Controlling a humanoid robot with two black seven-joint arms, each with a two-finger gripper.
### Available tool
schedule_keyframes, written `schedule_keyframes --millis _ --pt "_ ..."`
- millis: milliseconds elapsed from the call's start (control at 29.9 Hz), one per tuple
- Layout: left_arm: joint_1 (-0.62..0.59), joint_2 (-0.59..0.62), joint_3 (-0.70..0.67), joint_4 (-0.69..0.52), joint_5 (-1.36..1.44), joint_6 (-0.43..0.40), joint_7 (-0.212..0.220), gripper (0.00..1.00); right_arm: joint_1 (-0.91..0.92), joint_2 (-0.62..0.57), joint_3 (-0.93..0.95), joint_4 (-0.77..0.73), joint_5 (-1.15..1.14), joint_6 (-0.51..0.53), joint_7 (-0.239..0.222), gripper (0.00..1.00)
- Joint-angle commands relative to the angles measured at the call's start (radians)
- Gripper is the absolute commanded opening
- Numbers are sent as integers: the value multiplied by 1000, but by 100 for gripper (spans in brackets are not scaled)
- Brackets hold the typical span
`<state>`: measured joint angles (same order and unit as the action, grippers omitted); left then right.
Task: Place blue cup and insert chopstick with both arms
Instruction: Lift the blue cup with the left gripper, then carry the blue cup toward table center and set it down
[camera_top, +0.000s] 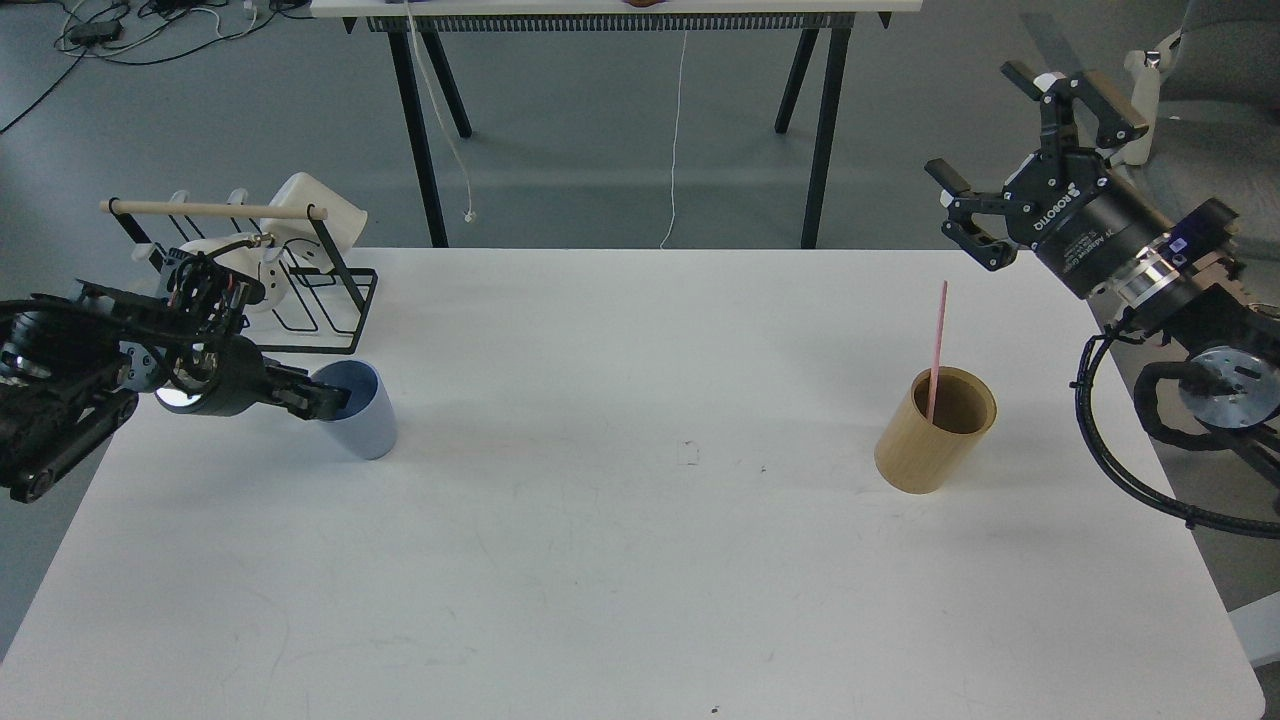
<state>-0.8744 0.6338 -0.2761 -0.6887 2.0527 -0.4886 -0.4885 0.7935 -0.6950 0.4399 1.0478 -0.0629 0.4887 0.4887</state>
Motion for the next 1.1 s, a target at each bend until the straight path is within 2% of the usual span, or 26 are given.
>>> schedule_keyframes --millis 0,100,167,301,535,769,903,1070 --pt "0 0 -2 0 0 0 0 31 -2 -1 0 0 0 0 0 98" --pt "0 3 0 -2 0 0 0 10 -2 -1 0 0 0 0 0 98" --pt "0 7 -5 -3 0 0 0 5 -2 -4 2 0 0 0 0 98" --pt "-6 12 -23 -17 -19 0 0 1 -2 -15 6 3 0 0 0 98" --pt "-11 18 -67 -100 -91 0 0 1 -2 -47 31 1 1 0 0 98" --pt "-60 52 -140 -317 -186 0 0 1 -30 -179 117 -12 20 0 0 98" --pt "-104 -51 -129 -324 -183 0 0 1 -71 -244 118 -12 60 0 0 98" --pt "-139 -219 -95 -263 -114 0 0 1 -109 -273 118 -11 77 0 0 98"
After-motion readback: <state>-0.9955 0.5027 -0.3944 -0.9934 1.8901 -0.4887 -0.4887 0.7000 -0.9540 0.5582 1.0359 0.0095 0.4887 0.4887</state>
